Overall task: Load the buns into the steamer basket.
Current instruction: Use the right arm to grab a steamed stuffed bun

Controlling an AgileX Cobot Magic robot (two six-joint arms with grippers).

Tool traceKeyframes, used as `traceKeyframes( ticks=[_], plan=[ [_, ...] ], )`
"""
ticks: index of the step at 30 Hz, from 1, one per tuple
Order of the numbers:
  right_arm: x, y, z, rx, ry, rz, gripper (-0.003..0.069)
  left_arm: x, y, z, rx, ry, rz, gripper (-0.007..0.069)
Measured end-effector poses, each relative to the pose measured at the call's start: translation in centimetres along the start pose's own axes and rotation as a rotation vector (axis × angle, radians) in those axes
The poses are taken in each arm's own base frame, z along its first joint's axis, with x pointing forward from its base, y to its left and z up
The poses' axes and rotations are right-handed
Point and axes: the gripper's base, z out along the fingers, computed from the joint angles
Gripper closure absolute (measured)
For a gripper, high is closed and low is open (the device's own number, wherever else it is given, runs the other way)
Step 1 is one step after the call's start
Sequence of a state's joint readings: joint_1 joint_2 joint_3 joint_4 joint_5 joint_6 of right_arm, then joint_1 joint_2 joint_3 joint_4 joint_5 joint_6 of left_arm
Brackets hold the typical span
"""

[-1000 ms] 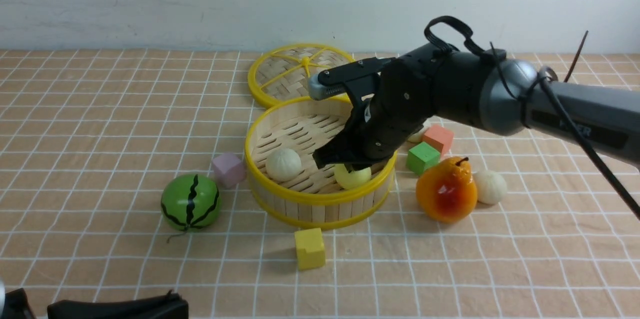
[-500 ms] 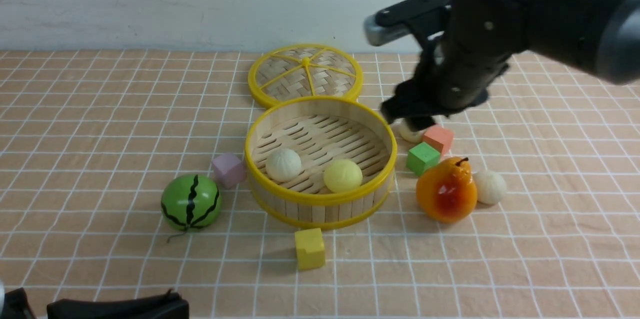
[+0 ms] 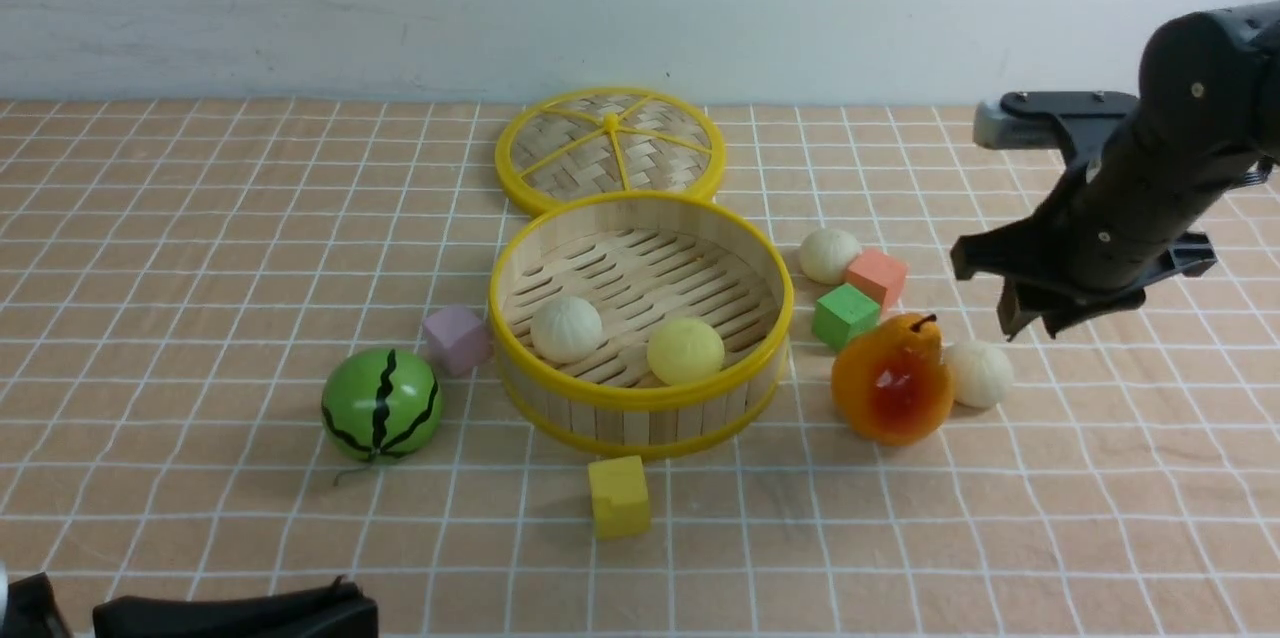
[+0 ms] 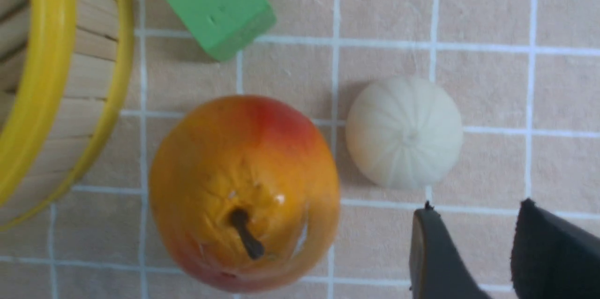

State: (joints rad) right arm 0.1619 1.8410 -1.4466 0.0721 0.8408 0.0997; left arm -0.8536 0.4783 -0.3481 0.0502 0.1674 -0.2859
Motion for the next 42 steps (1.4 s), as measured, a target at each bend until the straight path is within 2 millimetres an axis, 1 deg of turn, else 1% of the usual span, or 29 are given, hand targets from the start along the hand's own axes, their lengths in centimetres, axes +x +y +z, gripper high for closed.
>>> traceKeyframes(
  ticks=[1,2,5,6,9,16,22,27,29,31,32,33,35,36,38,40,42],
  plan=[
    [0.0,0.0,0.1,-0.003,0.0,-0.001,0.0409,0.0,0.0,0.0,0.0,0.0,0.0,0.0585],
    [-0.1,0.2,0.8,-0.024,0.003,-0.004,0.0409,0.0,0.0,0.0,-0.001,0.0,0.009,0.0582],
    [-0.1,0.2,1.9,-0.033,0.005,-0.003,0.0409,0.0,0.0,0.0,-0.003,-0.001,0.021,0.0578],
    [-0.1,0.1,2.7,-0.03,0.006,-0.004,0.0409,0.0,0.0,0.0,-0.005,-0.001,0.032,0.0577],
    [-0.2,0.0,3.4,-0.018,0.004,-0.016,0.0409,0.0,0.1,0.0,-0.008,0.001,0.045,0.0575],
    [-0.3,-0.1,4.1,-0.011,-0.016,-0.022,0.0409,0.0,0.1,0.0,-0.01,0.003,0.051,0.0568],
    [-0.2,-0.3,5.9,0.001,-0.002,-0.028,0.0409,0.0,0.1,0.0,-0.012,0.003,0.061,0.0564],
    [-0.1,-0.5,6.4,0.01,0.002,-0.038,0.0413,0.0,0.1,0.0,-0.014,0.004,0.07,0.0562],
    [-0.1,-0.5,6.4,0.011,0.002,-0.038,0.0426,0.1,0.1,0.0,-0.015,0.006,0.071,0.0559],
    [-0.1,-0.5,6.4,0.011,0.002,-0.039,0.0458,0.1,0.1,0.0,-0.016,0.009,0.071,0.0557],
    [-0.1,-0.5,6.4,0.011,0.002,-0.043,0.0486,0.1,0.1,0.0,-0.016,0.01,0.071,0.0555],
    [-0.1,-0.5,6.4,0.011,0.002,-0.043,0.0486,0.1,0.1,0.0,-0.016,0.01,0.071,0.0555],
    [-0.2,-0.5,6.4,0.014,-0.001,-0.056,0.0559,0.1,0.2,0.0,-0.016,0.01,0.072,0.0554],
    [-0.2,-0.5,6.4,0.017,-0.004,-0.067,0.0607,0.1,0.2,0.0,-0.016,0.01,0.072,0.0553],
    [-0.2,-0.6,6.4,0.022,-0.004,-0.078,0.0648,0.1,0.2,0.0,-0.016,0.01,0.072,0.0552],
    [-0.2,-0.6,6.3,0.026,-0.007,-0.083,0.0659,0.1,0.2,0.0,-0.016,0.01,0.072,0.0552],
    [-0.3,-0.6,5.2,0.03,-0.014,-0.091,0.0659,0.1,0.2,0.0,-0.017,0.011,0.073,0.055]
  ],
)
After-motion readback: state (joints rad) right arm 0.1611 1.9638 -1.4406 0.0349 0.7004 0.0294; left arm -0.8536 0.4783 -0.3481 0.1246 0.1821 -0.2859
